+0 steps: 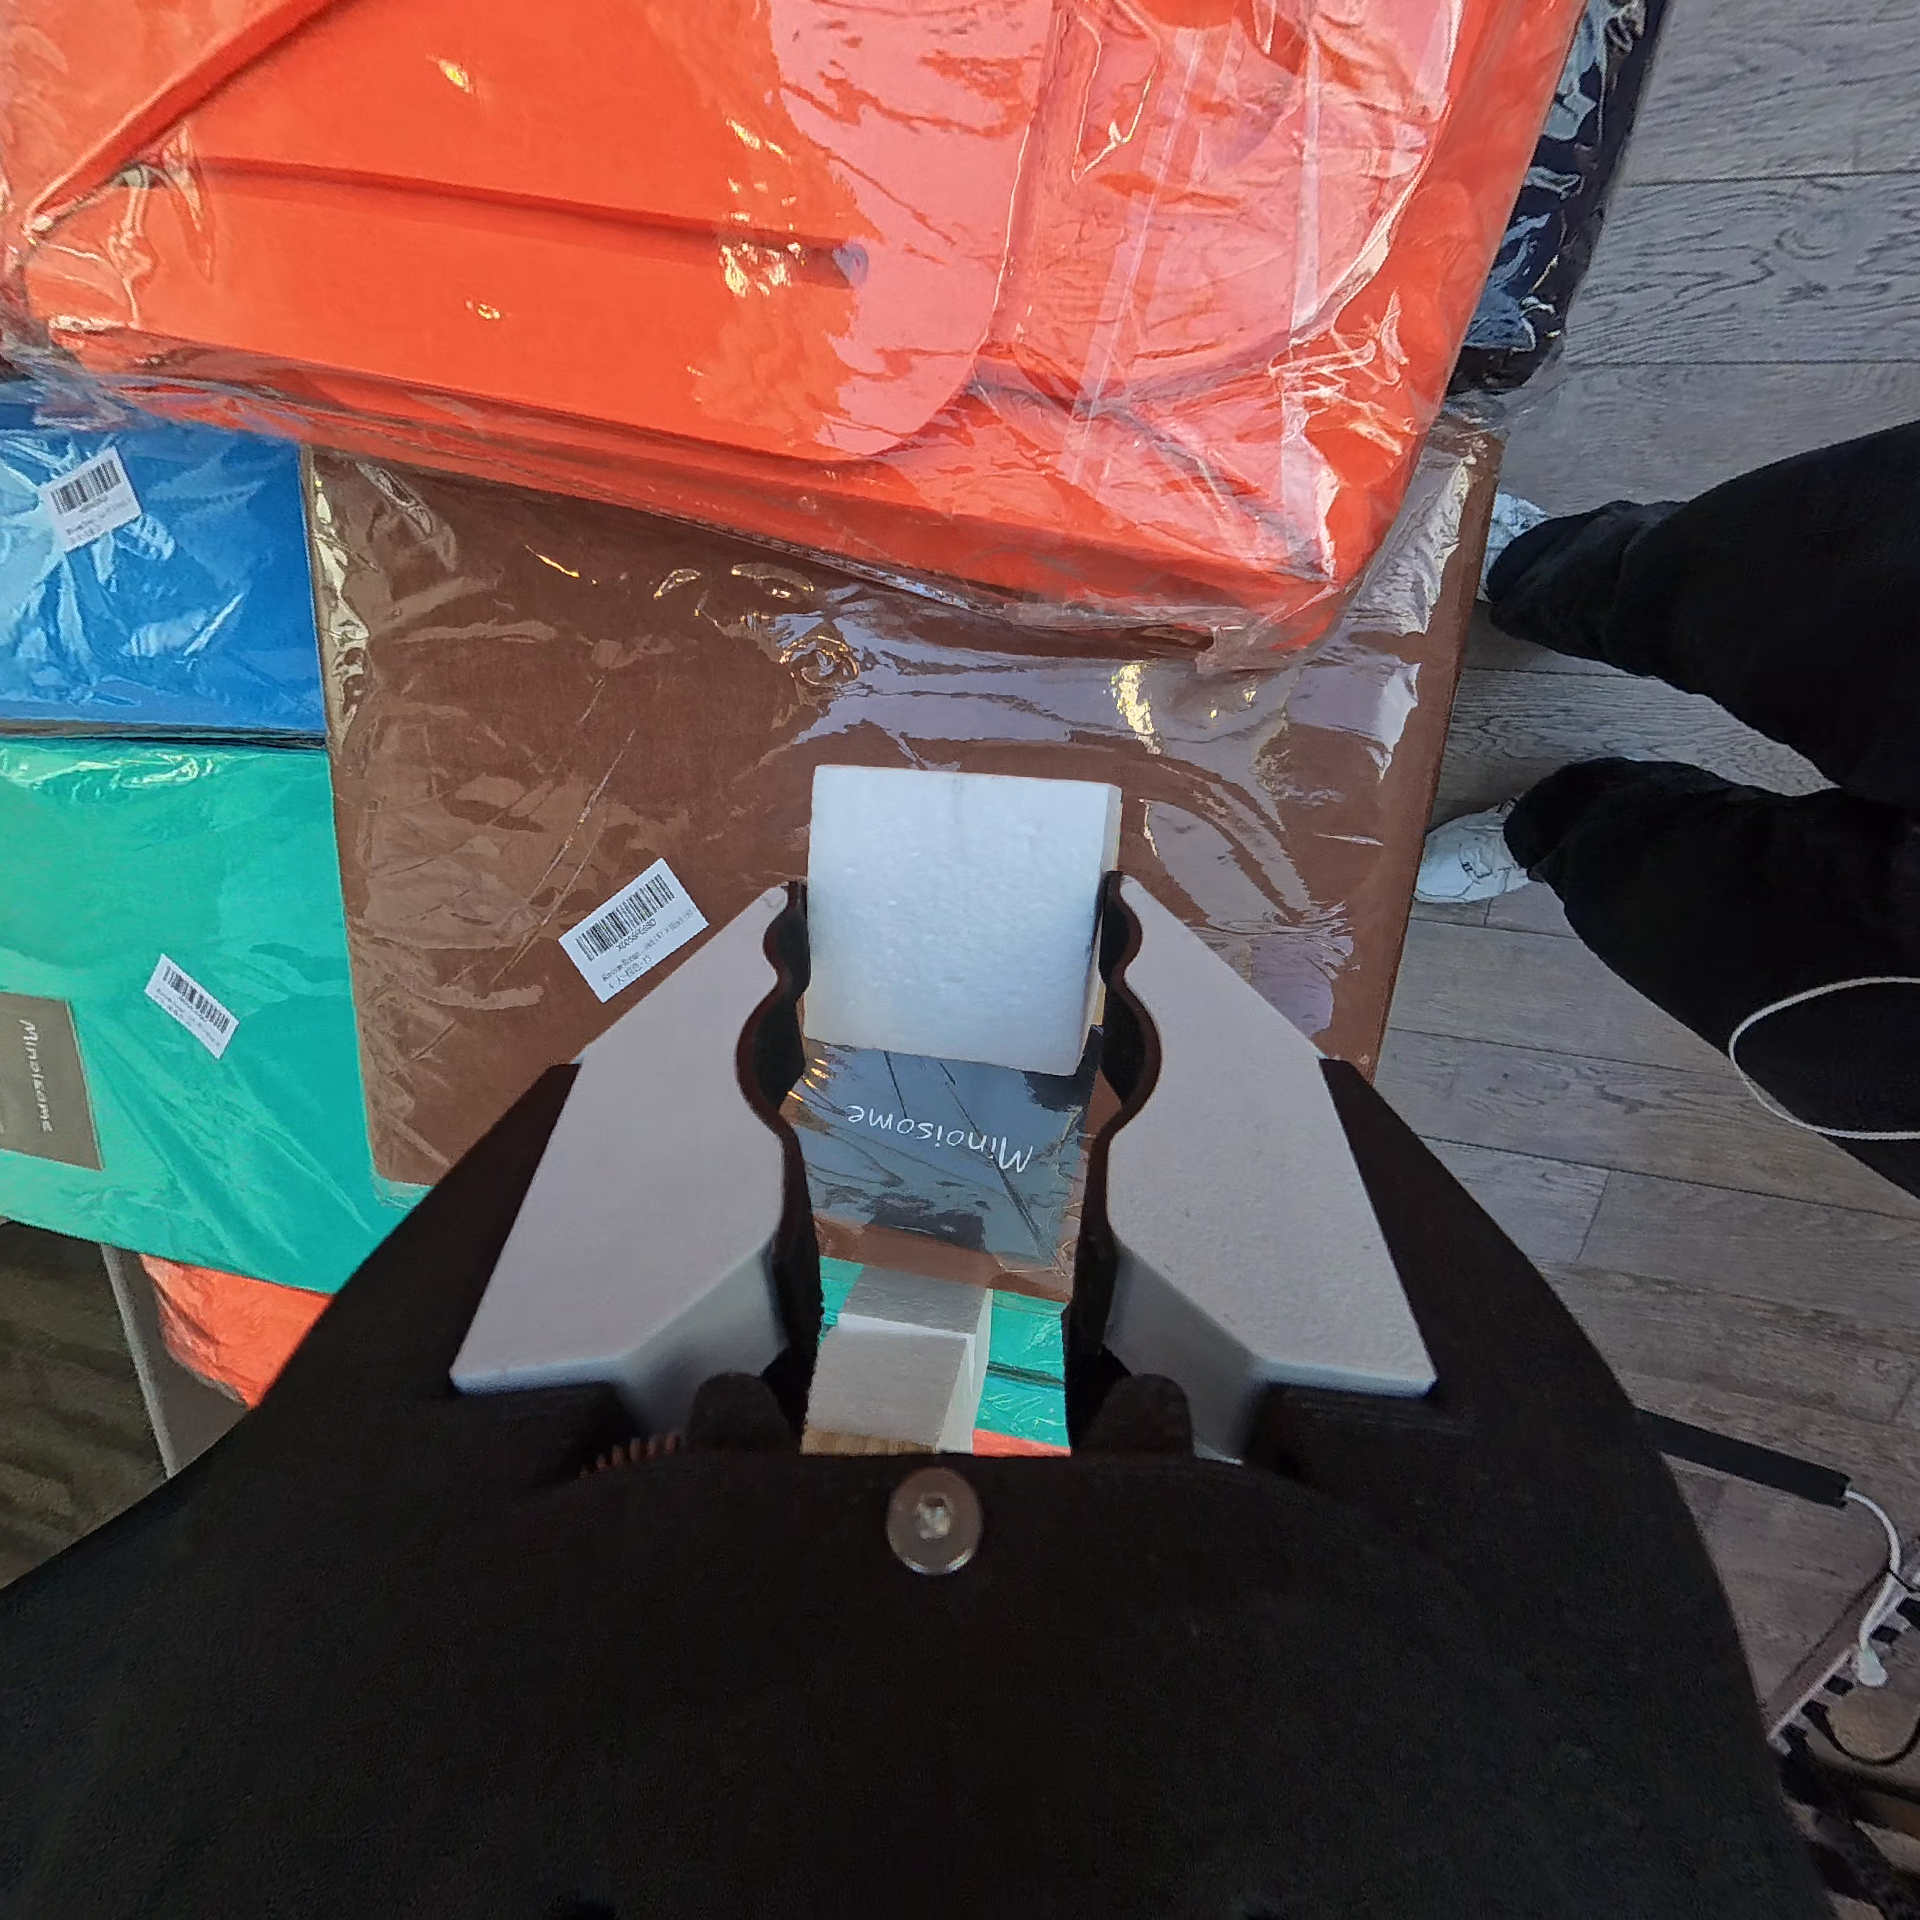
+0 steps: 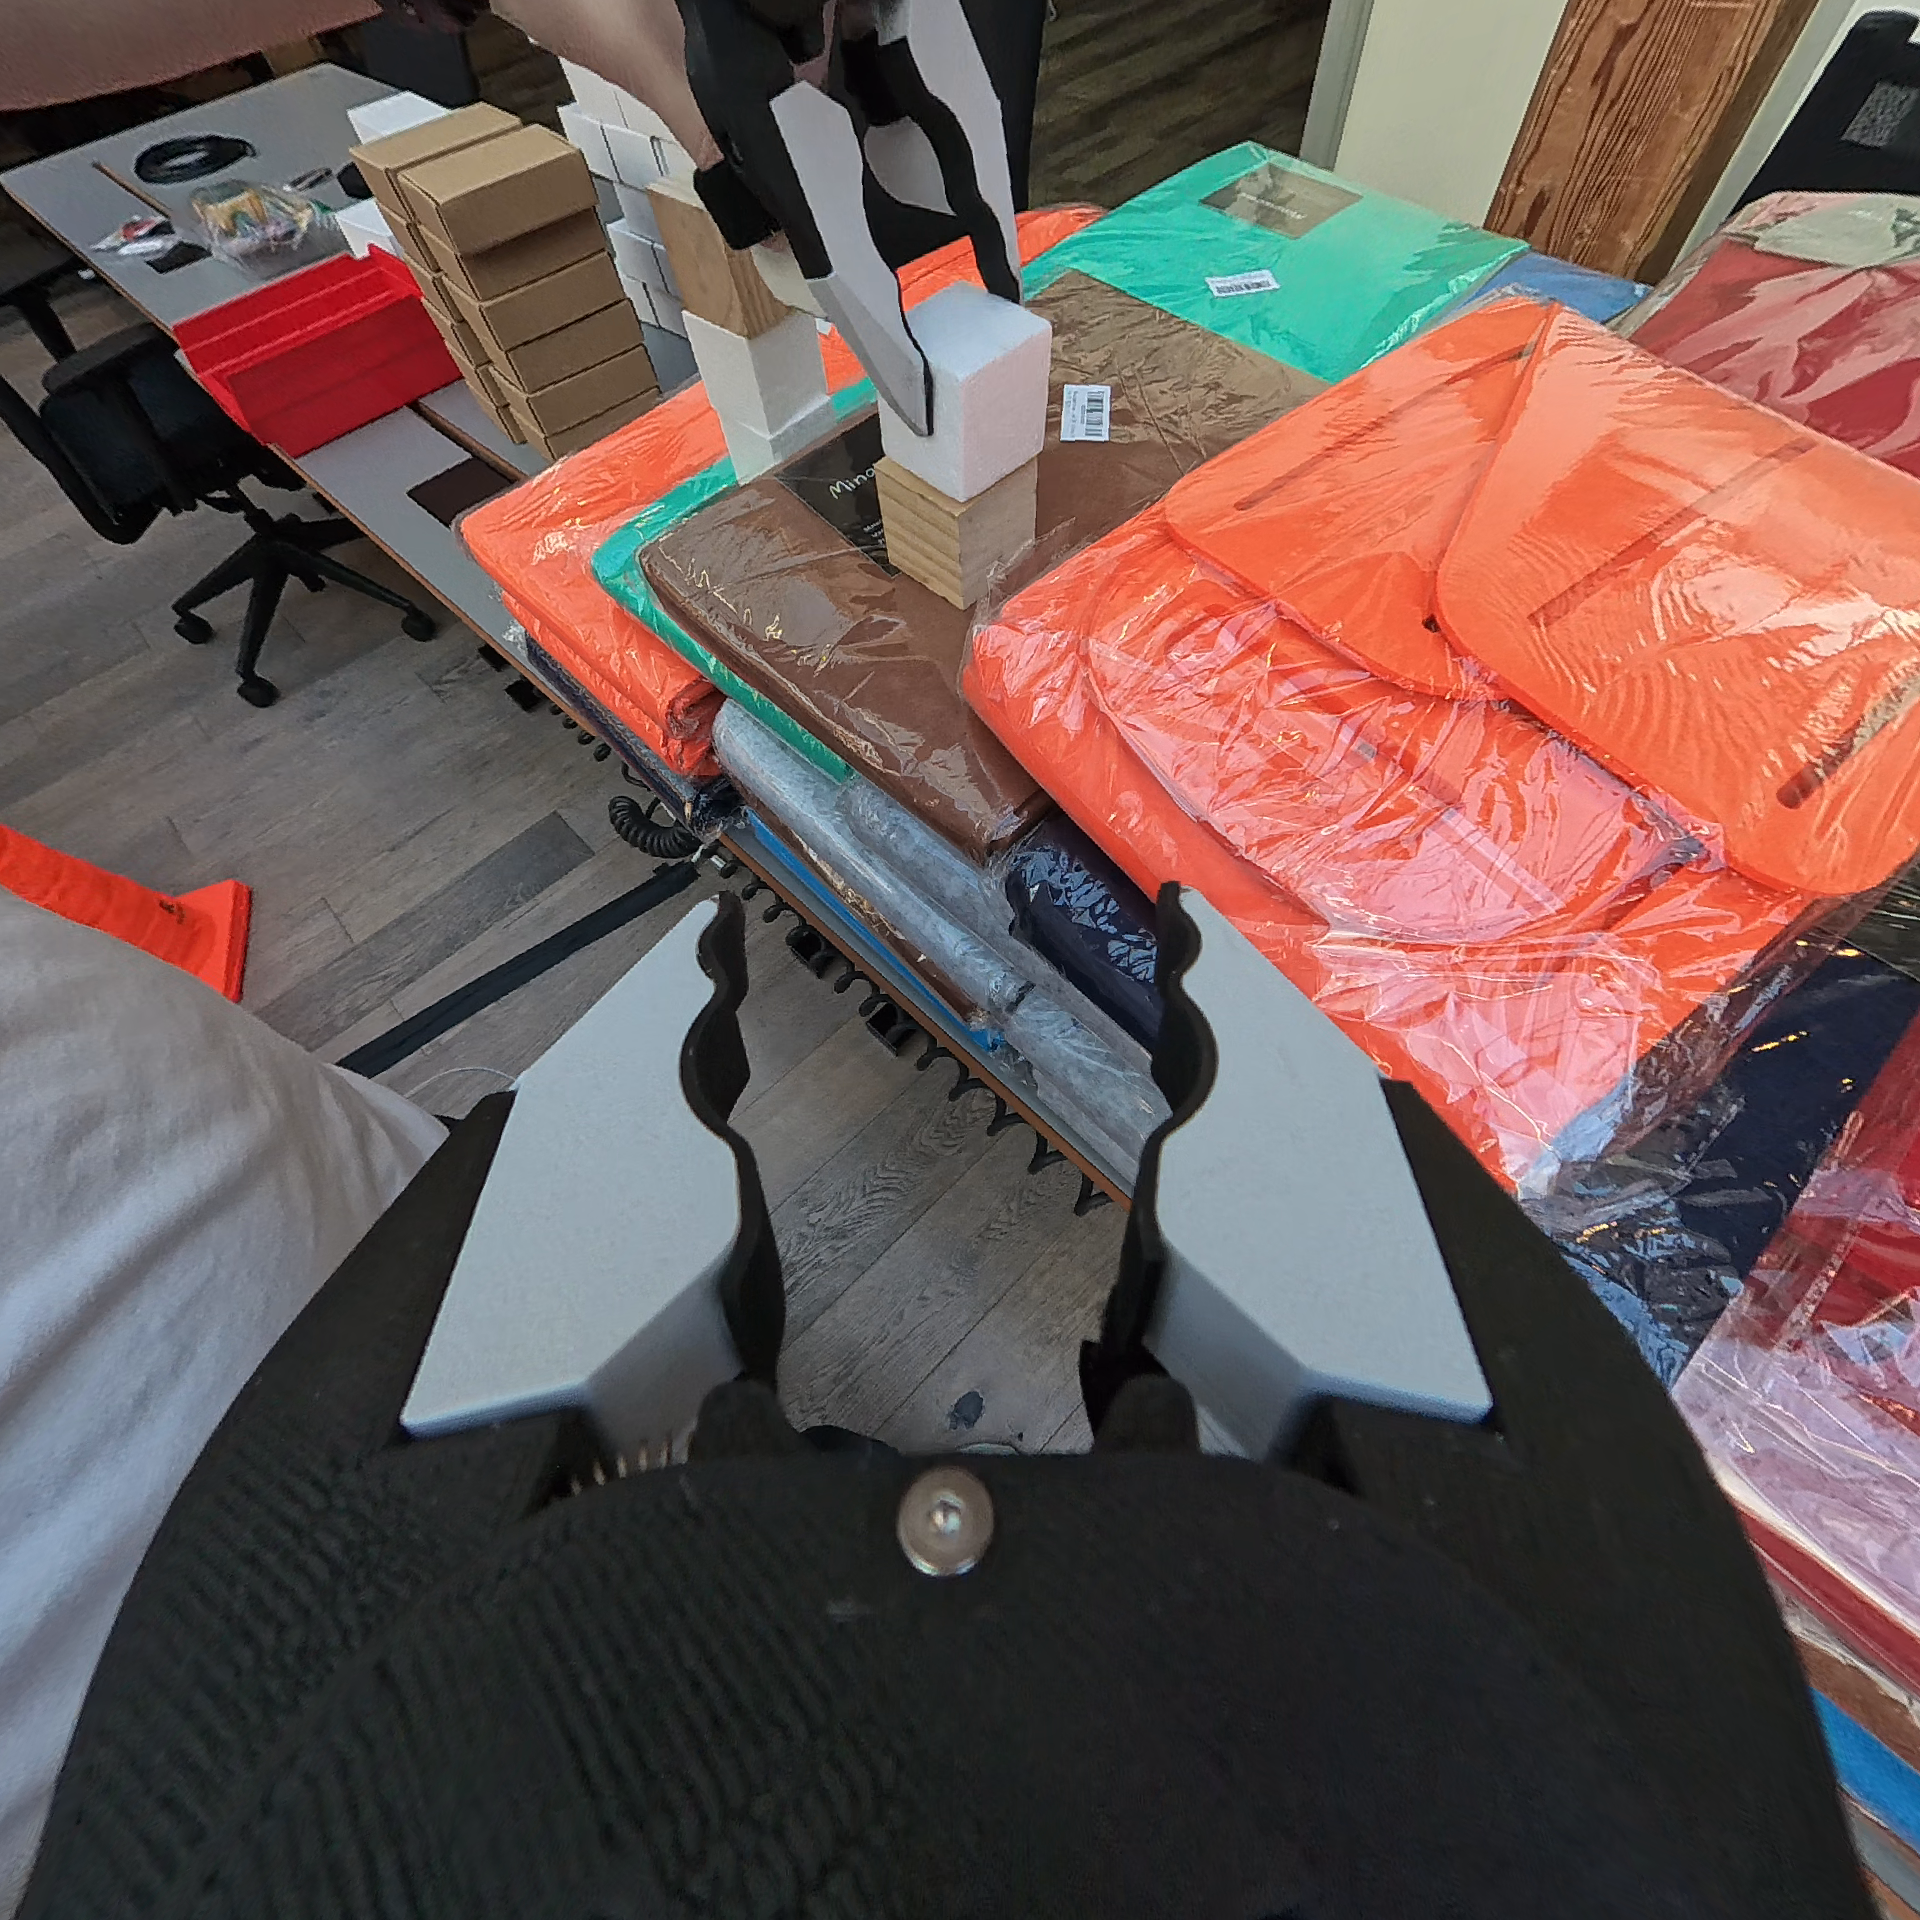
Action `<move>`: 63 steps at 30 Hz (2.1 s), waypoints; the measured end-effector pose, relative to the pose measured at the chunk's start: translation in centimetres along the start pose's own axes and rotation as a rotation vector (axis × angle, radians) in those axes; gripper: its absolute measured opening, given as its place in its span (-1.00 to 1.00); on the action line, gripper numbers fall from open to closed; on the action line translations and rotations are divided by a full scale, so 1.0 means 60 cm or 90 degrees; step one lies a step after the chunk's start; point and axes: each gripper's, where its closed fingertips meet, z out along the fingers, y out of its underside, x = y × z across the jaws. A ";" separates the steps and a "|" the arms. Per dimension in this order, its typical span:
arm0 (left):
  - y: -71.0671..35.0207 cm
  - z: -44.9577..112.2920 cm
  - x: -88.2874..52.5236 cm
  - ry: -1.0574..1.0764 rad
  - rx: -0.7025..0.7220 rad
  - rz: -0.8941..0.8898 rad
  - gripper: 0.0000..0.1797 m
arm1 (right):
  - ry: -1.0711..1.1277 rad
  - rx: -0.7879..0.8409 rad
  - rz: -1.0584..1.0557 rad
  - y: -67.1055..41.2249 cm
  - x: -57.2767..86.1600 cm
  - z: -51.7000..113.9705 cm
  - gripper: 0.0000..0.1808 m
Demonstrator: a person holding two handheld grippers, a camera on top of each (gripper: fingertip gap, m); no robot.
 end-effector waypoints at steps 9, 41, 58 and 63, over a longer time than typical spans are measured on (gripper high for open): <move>0.004 -0.069 -0.033 -0.059 0.081 -0.046 -0.16 | -0.031 -0.021 0.007 0.012 -0.001 0.023 -0.14; -0.022 -0.142 -0.035 -0.025 0.084 -0.077 -0.38 | -0.032 -0.045 0.028 0.039 0.031 0.041 -0.13; -0.043 -0.087 -0.025 -0.006 0.017 -0.025 -0.34 | -0.024 -0.031 0.083 0.086 0.062 0.005 -0.12; -0.031 -0.133 -0.042 -0.054 0.094 -0.073 -0.14 | -0.025 -0.041 0.068 0.073 0.065 0.008 -0.12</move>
